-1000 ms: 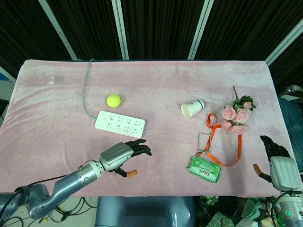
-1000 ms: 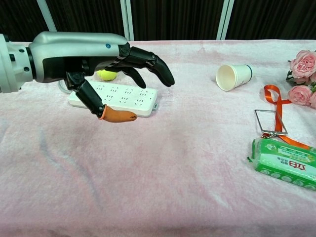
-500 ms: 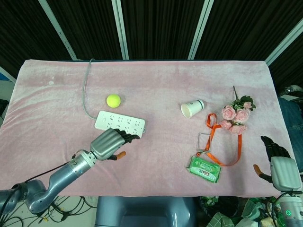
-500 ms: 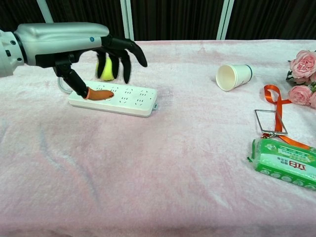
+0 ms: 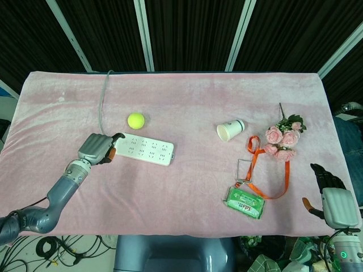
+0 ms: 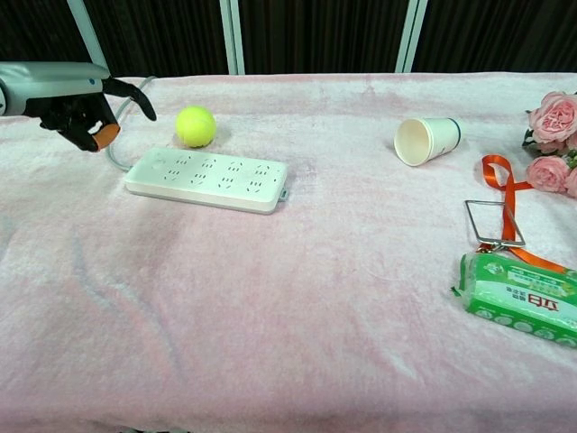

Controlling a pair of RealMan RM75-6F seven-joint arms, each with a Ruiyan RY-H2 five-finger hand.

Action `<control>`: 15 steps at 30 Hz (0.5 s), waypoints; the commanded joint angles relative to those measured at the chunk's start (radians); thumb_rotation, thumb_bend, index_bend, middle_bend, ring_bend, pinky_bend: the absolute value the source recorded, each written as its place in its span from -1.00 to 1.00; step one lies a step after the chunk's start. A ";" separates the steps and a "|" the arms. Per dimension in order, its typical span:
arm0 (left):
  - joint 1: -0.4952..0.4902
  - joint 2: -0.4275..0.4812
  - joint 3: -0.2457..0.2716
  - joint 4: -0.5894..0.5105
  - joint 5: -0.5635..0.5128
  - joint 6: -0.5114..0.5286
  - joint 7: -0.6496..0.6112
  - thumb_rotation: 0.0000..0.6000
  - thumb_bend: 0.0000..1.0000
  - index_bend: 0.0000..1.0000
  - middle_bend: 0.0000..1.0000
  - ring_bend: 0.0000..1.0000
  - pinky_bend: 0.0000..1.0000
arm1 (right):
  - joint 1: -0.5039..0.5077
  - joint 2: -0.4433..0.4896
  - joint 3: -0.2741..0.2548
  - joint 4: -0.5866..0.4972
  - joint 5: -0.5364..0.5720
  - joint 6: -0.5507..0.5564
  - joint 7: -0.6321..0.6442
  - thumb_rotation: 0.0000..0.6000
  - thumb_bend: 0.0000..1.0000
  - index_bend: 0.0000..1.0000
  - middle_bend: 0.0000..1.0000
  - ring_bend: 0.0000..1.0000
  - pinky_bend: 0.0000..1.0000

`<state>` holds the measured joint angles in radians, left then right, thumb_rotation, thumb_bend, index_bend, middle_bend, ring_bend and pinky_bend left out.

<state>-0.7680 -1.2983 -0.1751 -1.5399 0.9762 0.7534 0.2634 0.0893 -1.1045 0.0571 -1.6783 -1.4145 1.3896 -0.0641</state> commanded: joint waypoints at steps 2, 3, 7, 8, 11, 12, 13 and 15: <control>-0.015 0.000 -0.004 0.038 -0.043 -0.070 -0.069 1.00 0.31 -0.65 0.57 0.67 0.74 | -0.001 0.001 0.000 0.000 0.002 0.001 -0.001 1.00 -0.62 -0.93 -0.83 -0.69 -0.60; -0.016 -0.006 -0.005 0.050 -0.042 -0.074 -0.081 1.00 0.31 -0.66 0.57 0.67 0.74 | -0.001 0.001 0.001 0.001 0.004 0.001 0.000 1.00 -0.62 -0.93 -0.83 -0.69 -0.60; -0.019 -0.025 -0.002 0.079 -0.025 -0.072 -0.105 1.00 0.31 -0.67 0.57 0.67 0.74 | -0.001 0.001 0.002 0.002 0.008 -0.002 0.000 1.00 -0.62 -0.93 -0.83 -0.69 -0.60; -0.020 -0.029 -0.001 0.084 -0.023 -0.074 -0.111 1.00 0.31 -0.67 0.57 0.67 0.74 | 0.000 0.001 0.002 0.002 0.009 -0.003 -0.001 1.00 -0.62 -0.93 -0.83 -0.69 -0.60; -0.029 -0.044 0.005 0.104 -0.019 -0.097 -0.133 1.00 0.31 -0.67 0.58 0.67 0.74 | 0.000 0.001 0.003 0.002 0.012 -0.003 -0.006 1.00 -0.62 -0.93 -0.83 -0.69 -0.60; -0.032 -0.050 0.008 0.112 -0.017 -0.105 -0.139 1.00 0.31 -0.67 0.58 0.67 0.75 | -0.001 0.000 0.004 0.001 0.014 -0.001 -0.007 1.00 -0.62 -0.93 -0.83 -0.69 -0.60; -0.034 -0.054 0.011 0.118 -0.015 -0.109 -0.142 1.00 0.31 -0.67 0.58 0.67 0.75 | -0.001 0.000 0.005 0.001 0.015 0.000 -0.008 1.00 -0.62 -0.93 -0.83 -0.69 -0.60; -0.037 -0.063 0.017 0.132 -0.010 -0.111 -0.147 1.00 0.31 -0.67 0.58 0.67 0.75 | -0.002 0.000 0.005 0.001 0.017 0.000 -0.009 1.00 -0.62 -0.93 -0.83 -0.69 -0.60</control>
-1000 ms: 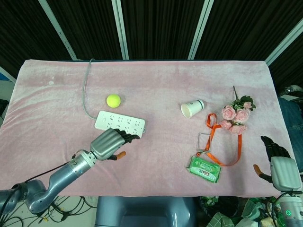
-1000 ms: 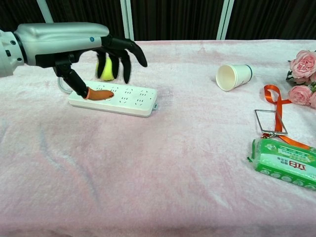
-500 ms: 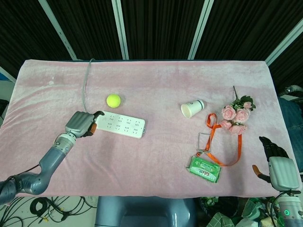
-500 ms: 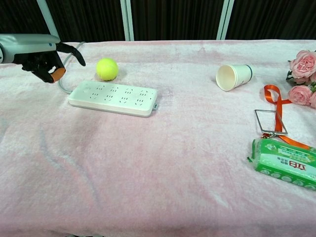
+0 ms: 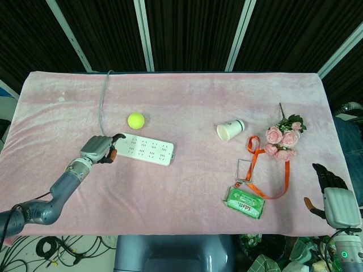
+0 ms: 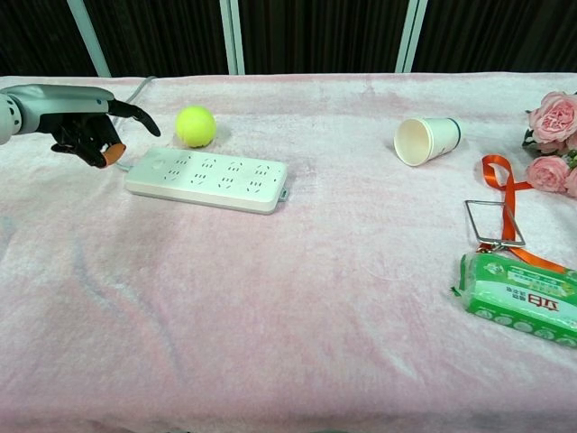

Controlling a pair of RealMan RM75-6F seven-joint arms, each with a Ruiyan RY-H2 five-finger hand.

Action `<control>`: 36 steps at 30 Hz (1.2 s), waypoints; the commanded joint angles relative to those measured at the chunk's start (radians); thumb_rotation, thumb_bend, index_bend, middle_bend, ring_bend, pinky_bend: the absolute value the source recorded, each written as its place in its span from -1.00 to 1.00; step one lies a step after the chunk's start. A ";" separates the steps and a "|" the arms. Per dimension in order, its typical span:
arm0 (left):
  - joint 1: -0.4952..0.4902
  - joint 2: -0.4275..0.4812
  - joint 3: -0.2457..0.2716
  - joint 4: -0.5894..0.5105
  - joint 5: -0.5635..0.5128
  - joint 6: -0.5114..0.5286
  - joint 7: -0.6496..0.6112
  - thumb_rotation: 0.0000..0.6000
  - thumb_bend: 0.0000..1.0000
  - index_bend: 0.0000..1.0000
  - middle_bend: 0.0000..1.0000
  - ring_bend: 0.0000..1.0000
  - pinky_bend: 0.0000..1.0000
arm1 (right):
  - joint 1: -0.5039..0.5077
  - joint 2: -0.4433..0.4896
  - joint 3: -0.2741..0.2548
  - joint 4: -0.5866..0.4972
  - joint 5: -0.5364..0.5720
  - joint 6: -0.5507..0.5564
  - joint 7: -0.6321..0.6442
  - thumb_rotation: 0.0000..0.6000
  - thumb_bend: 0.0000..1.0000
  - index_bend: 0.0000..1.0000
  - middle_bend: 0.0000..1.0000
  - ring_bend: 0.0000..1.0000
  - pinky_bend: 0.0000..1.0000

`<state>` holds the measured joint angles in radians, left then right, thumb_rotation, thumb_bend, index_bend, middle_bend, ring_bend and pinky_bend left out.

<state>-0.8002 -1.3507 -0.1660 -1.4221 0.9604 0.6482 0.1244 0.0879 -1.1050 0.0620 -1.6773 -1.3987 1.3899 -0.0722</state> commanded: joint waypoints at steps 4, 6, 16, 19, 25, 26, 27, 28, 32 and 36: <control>-0.001 -0.024 0.015 0.031 0.016 0.004 -0.017 1.00 0.31 -0.67 0.58 0.67 0.75 | -0.001 0.000 0.001 0.000 0.003 0.001 -0.001 1.00 -0.62 -0.93 -0.83 -0.69 -0.60; 0.002 -0.030 0.019 0.040 0.018 0.008 -0.024 1.00 0.31 -0.66 0.58 0.68 0.75 | -0.001 -0.001 0.001 0.001 0.003 0.001 -0.002 1.00 -0.62 -0.93 -0.83 -0.69 -0.60; -0.004 -0.047 0.042 0.071 0.026 -0.013 -0.030 1.00 0.31 -0.65 0.58 0.68 0.75 | -0.001 -0.002 0.002 -0.001 0.008 0.001 -0.007 1.00 -0.62 -0.93 -0.83 -0.69 -0.60; -0.005 -0.051 0.045 0.077 0.035 -0.018 -0.038 1.00 0.31 -0.65 0.58 0.68 0.75 | -0.001 -0.002 0.003 -0.002 0.010 0.000 -0.010 1.00 -0.62 -0.93 -0.83 -0.69 -0.60; -0.006 -0.056 0.054 0.086 0.044 -0.020 -0.038 1.00 0.31 -0.59 0.58 0.68 0.75 | -0.001 -0.002 0.003 -0.003 0.012 0.000 -0.010 1.00 -0.62 -0.93 -0.83 -0.69 -0.60; -0.006 -0.057 0.056 0.087 0.045 -0.019 -0.037 1.00 0.31 -0.58 0.58 0.68 0.75 | -0.001 -0.002 0.004 -0.003 0.012 0.000 -0.011 1.00 -0.62 -0.93 -0.83 -0.69 -0.60; -0.005 -0.059 0.058 0.090 0.047 -0.016 -0.034 1.00 0.31 -0.57 0.58 0.68 0.75 | -0.001 -0.002 0.004 -0.003 0.013 0.000 -0.011 1.00 -0.62 -0.93 -0.83 -0.69 -0.60; -0.005 -0.061 0.060 0.093 0.047 -0.013 -0.032 1.00 0.31 -0.56 0.58 0.68 0.75 | -0.001 -0.002 0.004 -0.003 0.013 0.000 -0.011 1.00 -0.62 -0.93 -0.83 -0.69 -0.60; -0.001 -0.069 0.063 0.107 0.038 -0.012 -0.034 1.00 0.31 -0.55 0.58 0.68 0.75 | -0.001 -0.003 0.004 -0.004 0.013 0.000 -0.013 1.00 -0.62 -0.93 -0.83 -0.69 -0.60; 0.000 -0.076 0.068 0.124 0.035 -0.019 -0.038 1.00 0.31 -0.54 0.58 0.68 0.75 | -0.001 -0.003 0.005 -0.004 0.016 0.000 -0.013 1.00 -0.62 -0.93 -0.83 -0.69 -0.60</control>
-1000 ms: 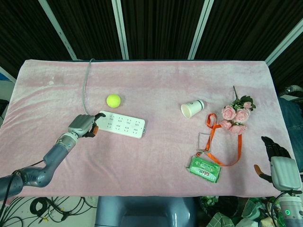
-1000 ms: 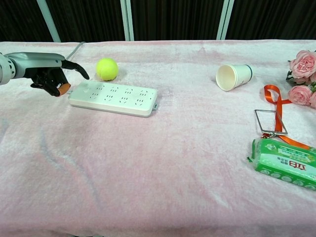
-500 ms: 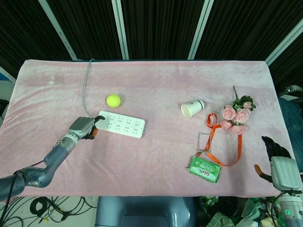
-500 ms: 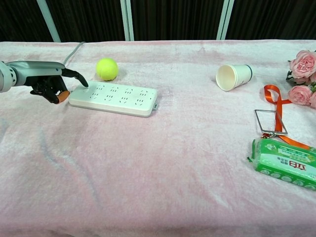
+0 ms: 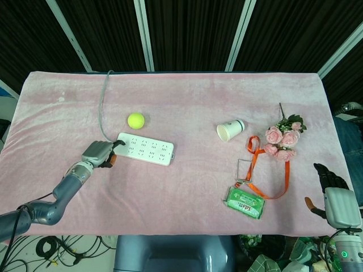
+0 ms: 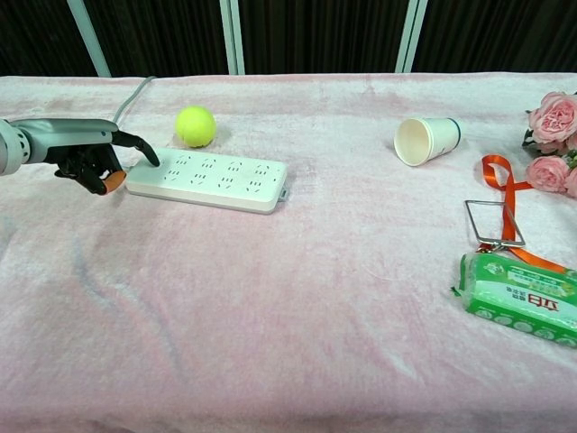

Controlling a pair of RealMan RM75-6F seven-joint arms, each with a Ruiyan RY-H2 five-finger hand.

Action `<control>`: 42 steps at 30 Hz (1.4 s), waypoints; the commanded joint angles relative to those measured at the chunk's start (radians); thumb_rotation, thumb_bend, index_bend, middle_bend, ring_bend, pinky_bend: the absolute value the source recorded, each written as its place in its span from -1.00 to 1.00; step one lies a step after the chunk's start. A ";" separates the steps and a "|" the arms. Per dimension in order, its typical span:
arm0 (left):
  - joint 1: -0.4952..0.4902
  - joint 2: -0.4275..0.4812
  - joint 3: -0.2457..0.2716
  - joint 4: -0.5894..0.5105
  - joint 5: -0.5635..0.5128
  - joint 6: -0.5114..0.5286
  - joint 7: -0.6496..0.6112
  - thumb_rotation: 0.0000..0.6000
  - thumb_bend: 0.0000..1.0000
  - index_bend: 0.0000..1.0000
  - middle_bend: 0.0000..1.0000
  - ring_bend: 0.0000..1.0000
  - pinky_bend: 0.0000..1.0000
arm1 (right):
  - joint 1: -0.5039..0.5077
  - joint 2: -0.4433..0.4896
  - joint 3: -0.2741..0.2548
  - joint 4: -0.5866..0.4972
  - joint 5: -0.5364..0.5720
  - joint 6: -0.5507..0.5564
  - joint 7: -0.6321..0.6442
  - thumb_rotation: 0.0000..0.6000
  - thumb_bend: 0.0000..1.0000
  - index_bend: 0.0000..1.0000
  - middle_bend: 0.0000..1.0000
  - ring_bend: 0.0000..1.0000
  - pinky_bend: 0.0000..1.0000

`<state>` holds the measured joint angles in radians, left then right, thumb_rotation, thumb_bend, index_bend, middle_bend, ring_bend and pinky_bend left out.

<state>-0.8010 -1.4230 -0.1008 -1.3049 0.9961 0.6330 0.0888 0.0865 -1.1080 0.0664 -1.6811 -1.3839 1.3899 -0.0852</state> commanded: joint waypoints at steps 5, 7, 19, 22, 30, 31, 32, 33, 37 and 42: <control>0.005 -0.014 0.010 0.030 -0.001 -0.014 -0.011 1.00 0.31 -0.54 0.58 0.68 0.75 | 0.000 -0.001 0.002 0.000 0.003 0.000 -0.001 1.00 -0.62 -0.93 -0.83 -0.69 -0.60; 0.006 -0.018 0.014 0.039 0.000 -0.018 -0.012 1.00 0.31 -0.54 0.58 0.68 0.75 | 0.000 -0.001 0.002 0.000 0.004 0.000 -0.001 1.00 -0.62 -0.93 -0.83 -0.69 -0.60; 0.032 0.080 -0.026 -0.140 0.154 0.233 0.089 1.00 0.13 -0.60 0.31 0.34 0.48 | -0.001 0.000 0.003 0.001 0.008 0.001 -0.003 1.00 -0.62 -0.93 -0.83 -0.69 -0.60; 0.062 0.152 -0.039 -0.263 0.154 0.341 0.184 1.00 -0.04 -0.64 -0.20 -0.39 -0.05 | 0.000 0.000 0.003 0.000 0.008 -0.001 -0.002 1.00 -0.62 -0.93 -0.83 -0.69 -0.60; 0.225 0.330 0.028 -0.513 0.231 0.605 0.321 1.00 -0.43 -0.66 -0.79 -1.00 -0.70 | -0.003 0.004 0.002 -0.005 0.006 0.003 0.003 1.00 -0.62 -0.93 -0.83 -0.69 -0.60; 0.252 0.356 0.044 -0.545 0.230 0.627 0.329 1.00 -0.45 -0.67 -0.80 -1.00 -0.70 | -0.004 0.004 0.002 -0.005 0.005 0.004 0.003 1.00 -0.62 -0.93 -0.83 -0.69 -0.60; 0.280 0.382 0.063 -0.574 0.227 0.648 0.336 1.00 -0.46 -0.69 -0.81 -1.00 -0.70 | -0.005 0.005 0.002 -0.006 0.005 0.006 0.004 1.00 -0.62 -0.93 -0.83 -0.69 -0.60; 0.307 0.404 0.081 -0.598 0.237 0.669 0.338 1.00 -0.47 -0.72 -0.82 -1.00 -0.70 | -0.005 0.005 0.002 -0.006 0.005 0.006 0.004 1.00 -0.62 -0.93 -0.83 -0.69 -0.60; 0.404 0.443 0.149 -0.607 0.302 0.744 0.296 1.00 -0.48 -0.76 -0.82 -1.00 -0.70 | -0.006 0.005 0.004 -0.010 0.008 0.008 0.003 1.00 -0.62 -0.93 -0.83 -0.69 -0.60; 0.490 0.433 0.206 -0.528 0.365 0.793 0.236 1.00 -0.50 -0.76 -0.84 -1.00 -0.73 | -0.004 0.004 0.003 -0.011 0.005 0.006 -0.006 1.00 -0.62 -0.93 -0.83 -0.69 -0.60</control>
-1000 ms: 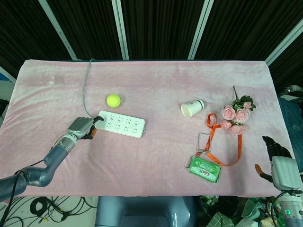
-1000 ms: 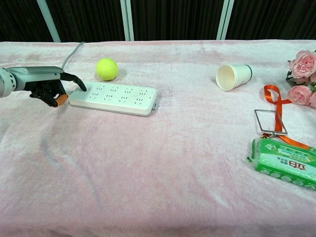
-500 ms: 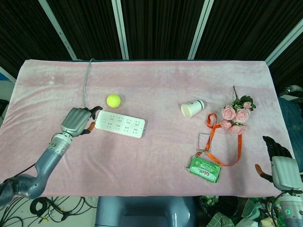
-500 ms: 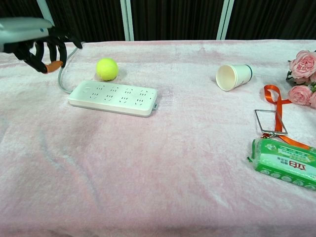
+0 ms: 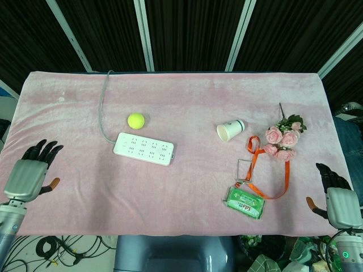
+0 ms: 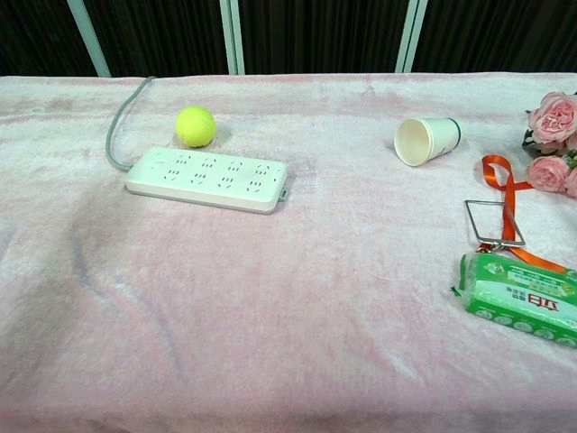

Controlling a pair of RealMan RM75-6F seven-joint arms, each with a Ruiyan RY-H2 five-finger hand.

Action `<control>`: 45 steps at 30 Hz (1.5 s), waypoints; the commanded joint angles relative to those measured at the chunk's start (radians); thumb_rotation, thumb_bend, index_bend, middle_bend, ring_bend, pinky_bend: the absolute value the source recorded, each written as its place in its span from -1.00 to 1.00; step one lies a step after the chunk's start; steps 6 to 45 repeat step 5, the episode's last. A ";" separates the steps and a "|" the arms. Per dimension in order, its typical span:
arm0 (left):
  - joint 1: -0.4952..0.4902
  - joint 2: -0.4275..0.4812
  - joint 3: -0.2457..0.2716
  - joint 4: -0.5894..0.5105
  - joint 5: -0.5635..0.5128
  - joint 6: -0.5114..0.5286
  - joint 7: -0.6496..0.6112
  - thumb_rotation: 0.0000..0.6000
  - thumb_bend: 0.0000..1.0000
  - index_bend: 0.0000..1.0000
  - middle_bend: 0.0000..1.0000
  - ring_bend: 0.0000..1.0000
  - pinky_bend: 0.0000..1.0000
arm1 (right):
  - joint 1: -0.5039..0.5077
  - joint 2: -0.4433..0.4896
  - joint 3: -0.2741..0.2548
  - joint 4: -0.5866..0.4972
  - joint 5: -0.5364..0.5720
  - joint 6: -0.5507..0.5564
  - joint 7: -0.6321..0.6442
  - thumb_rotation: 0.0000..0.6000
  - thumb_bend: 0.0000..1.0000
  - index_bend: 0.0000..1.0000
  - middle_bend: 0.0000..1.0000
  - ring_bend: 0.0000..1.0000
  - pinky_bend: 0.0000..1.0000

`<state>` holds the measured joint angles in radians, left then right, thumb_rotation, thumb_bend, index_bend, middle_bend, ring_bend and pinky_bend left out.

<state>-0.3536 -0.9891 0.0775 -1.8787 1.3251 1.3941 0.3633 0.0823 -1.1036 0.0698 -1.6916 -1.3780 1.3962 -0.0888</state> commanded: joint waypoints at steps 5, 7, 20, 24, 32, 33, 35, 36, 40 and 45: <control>0.083 -0.015 0.030 0.123 0.077 0.050 -0.140 1.00 -0.50 -0.76 -0.86 -1.00 -0.76 | -0.001 -0.001 0.000 0.000 -0.002 0.003 -0.002 1.00 -0.62 -0.93 -0.83 -0.69 -0.60; 0.083 -0.015 0.030 0.123 0.077 0.050 -0.140 1.00 -0.50 -0.76 -0.86 -1.00 -0.76 | -0.001 -0.001 0.000 0.000 -0.002 0.003 -0.002 1.00 -0.62 -0.93 -0.83 -0.69 -0.60; 0.083 -0.015 0.030 0.123 0.077 0.050 -0.140 1.00 -0.50 -0.76 -0.86 -1.00 -0.76 | -0.001 -0.001 0.000 0.000 -0.002 0.003 -0.002 1.00 -0.62 -0.93 -0.83 -0.69 -0.60; 0.083 -0.015 0.030 0.123 0.077 0.050 -0.140 1.00 -0.50 -0.76 -0.86 -1.00 -0.76 | -0.001 -0.001 0.000 0.000 -0.002 0.003 -0.002 1.00 -0.62 -0.93 -0.83 -0.69 -0.60; 0.083 -0.015 0.030 0.123 0.077 0.050 -0.140 1.00 -0.50 -0.76 -0.86 -1.00 -0.76 | -0.001 -0.001 0.000 0.000 -0.002 0.003 -0.002 1.00 -0.62 -0.93 -0.83 -0.69 -0.60; 0.083 -0.015 0.030 0.123 0.077 0.050 -0.140 1.00 -0.50 -0.76 -0.86 -1.00 -0.76 | -0.001 -0.001 0.000 0.000 -0.002 0.003 -0.002 1.00 -0.62 -0.93 -0.83 -0.69 -0.60; 0.083 -0.015 0.030 0.123 0.077 0.050 -0.140 1.00 -0.50 -0.76 -0.86 -1.00 -0.76 | -0.001 -0.001 0.000 0.000 -0.002 0.003 -0.002 1.00 -0.62 -0.93 -0.83 -0.69 -0.60; 0.083 -0.015 0.030 0.123 0.077 0.050 -0.140 1.00 -0.50 -0.76 -0.86 -1.00 -0.76 | -0.001 -0.001 0.000 0.000 -0.002 0.003 -0.002 1.00 -0.62 -0.93 -0.83 -0.69 -0.60; 0.083 -0.015 0.030 0.123 0.077 0.050 -0.140 1.00 -0.50 -0.76 -0.86 -1.00 -0.76 | -0.001 -0.001 0.000 0.000 -0.002 0.003 -0.002 1.00 -0.62 -0.93 -0.83 -0.69 -0.60; 0.083 -0.015 0.030 0.123 0.077 0.050 -0.140 1.00 -0.50 -0.76 -0.86 -1.00 -0.76 | -0.001 -0.001 0.000 0.000 -0.002 0.003 -0.002 1.00 -0.62 -0.93 -0.83 -0.69 -0.60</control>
